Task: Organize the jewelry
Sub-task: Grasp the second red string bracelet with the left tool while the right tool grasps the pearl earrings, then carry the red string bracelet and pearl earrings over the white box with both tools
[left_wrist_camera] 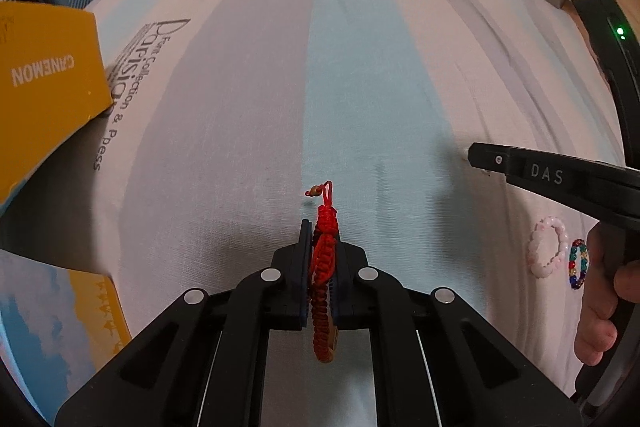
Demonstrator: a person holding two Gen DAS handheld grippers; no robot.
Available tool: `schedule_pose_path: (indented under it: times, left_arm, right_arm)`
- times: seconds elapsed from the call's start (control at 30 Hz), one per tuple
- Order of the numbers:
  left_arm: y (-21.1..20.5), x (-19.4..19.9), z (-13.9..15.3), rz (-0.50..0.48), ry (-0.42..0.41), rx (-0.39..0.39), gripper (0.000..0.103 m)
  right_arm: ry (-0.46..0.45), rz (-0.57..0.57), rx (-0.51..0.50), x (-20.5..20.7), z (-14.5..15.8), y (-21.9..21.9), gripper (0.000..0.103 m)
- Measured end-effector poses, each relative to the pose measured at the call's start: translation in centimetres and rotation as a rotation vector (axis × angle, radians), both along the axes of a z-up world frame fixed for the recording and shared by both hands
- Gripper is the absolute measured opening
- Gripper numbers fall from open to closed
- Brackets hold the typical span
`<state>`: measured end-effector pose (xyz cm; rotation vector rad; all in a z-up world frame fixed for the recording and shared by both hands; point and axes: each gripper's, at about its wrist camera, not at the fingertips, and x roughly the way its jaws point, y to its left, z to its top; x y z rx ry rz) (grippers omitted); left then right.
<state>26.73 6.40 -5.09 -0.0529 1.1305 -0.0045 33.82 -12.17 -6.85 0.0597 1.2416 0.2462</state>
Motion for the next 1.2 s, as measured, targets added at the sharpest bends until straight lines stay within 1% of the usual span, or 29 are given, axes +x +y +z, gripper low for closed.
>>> schedule_pose_path:
  times: [0.23, 0.8, 1.07, 1.2]
  left_arm:
    - [-0.6, -0.9, 1.7, -0.034, -0.046, 0.011, 0.006]
    - [-0.5, -3.0, 3.9, -0.023, -0.085, 0.021, 0.007]
    - [0.2, -4.8, 5.3, -0.02, -0.097, 0.015, 0.007]
    - [0.4, -6.2, 6.4, -0.027, -0.116, 0.028, 0.008]
  right_arm:
    - [-0.019, 0.011, -0.009, -1.0, 0.9, 0.0, 0.011]
    - [-0.057, 0.02, -0.012, -4.3, 3.1, 0.7, 0.011]
    - [-0.095, 0.025, -0.021, -7.0, 5.6, 1.4, 0.011]
    - [-0.121, 0.027, -0.03, -9.0, 7.3, 1.8, 0.011]
